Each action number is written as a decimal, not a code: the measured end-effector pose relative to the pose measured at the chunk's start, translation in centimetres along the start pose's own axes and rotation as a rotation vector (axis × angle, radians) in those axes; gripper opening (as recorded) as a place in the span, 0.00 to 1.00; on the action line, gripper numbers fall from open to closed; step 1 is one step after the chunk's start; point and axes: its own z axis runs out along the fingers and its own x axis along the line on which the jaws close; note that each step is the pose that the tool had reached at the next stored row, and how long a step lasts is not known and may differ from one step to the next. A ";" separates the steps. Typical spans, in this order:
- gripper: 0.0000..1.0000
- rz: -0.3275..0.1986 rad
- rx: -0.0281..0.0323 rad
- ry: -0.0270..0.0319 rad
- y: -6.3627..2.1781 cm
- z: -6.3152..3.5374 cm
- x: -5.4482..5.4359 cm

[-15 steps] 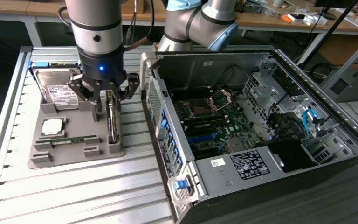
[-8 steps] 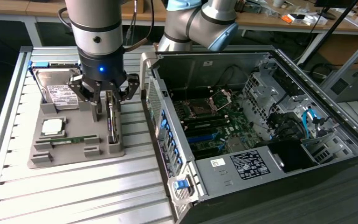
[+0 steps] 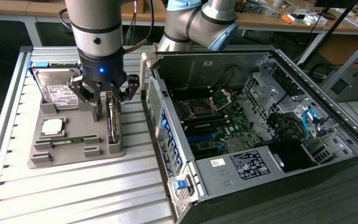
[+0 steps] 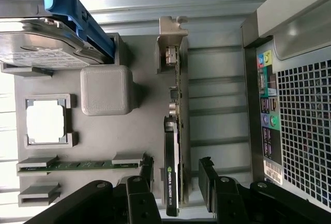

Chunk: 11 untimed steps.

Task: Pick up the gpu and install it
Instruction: 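Pick up the gpu and move the gpu toward the slot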

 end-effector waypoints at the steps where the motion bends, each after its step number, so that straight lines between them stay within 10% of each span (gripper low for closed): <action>1: 0.48 0.000 -0.0001 0.0000 0.00 0.03 0.0; 11: 0.48 0.000 -0.0001 -0.0002 0.12 0.30 0.0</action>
